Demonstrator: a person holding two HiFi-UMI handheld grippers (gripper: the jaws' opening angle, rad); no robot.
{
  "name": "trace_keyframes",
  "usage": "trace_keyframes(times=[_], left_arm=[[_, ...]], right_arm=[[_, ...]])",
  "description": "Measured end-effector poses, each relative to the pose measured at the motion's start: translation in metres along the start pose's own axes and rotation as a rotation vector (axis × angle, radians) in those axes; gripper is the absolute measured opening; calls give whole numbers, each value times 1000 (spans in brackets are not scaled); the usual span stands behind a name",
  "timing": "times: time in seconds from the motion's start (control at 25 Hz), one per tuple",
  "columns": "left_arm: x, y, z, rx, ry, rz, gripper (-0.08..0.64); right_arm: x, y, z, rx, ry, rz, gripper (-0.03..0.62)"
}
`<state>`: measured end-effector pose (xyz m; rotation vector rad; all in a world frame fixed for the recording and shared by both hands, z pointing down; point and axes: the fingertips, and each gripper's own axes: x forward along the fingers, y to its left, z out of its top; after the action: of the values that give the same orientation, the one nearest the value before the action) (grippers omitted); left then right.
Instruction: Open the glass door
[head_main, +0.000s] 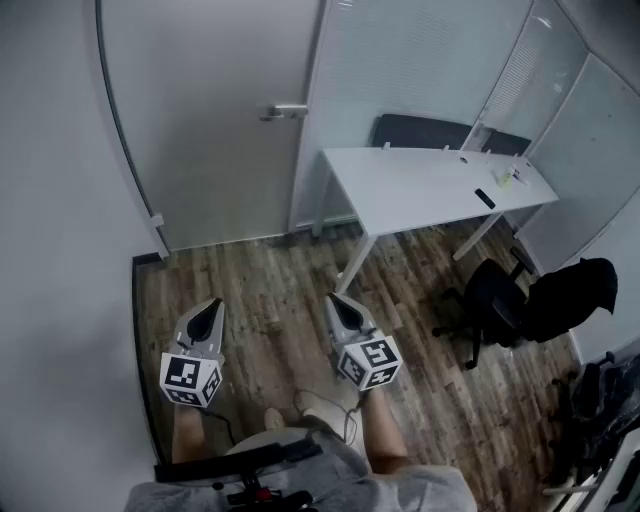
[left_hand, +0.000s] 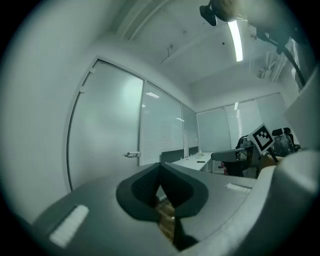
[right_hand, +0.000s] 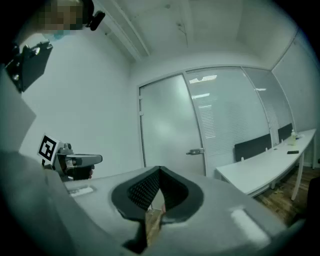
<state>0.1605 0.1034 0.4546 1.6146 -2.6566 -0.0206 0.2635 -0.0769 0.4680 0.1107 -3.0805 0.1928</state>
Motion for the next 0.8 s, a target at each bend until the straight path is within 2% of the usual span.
trace_keyframes(times=[0.32, 0.8], left_arm=[[-2, 2, -3, 8, 6, 0, 3], [8, 0, -13, 4, 29, -18, 5]], right_arm=[[-1, 1, -1, 48, -22, 9, 2], [-2, -8, -10, 58, -3, -21, 2]])
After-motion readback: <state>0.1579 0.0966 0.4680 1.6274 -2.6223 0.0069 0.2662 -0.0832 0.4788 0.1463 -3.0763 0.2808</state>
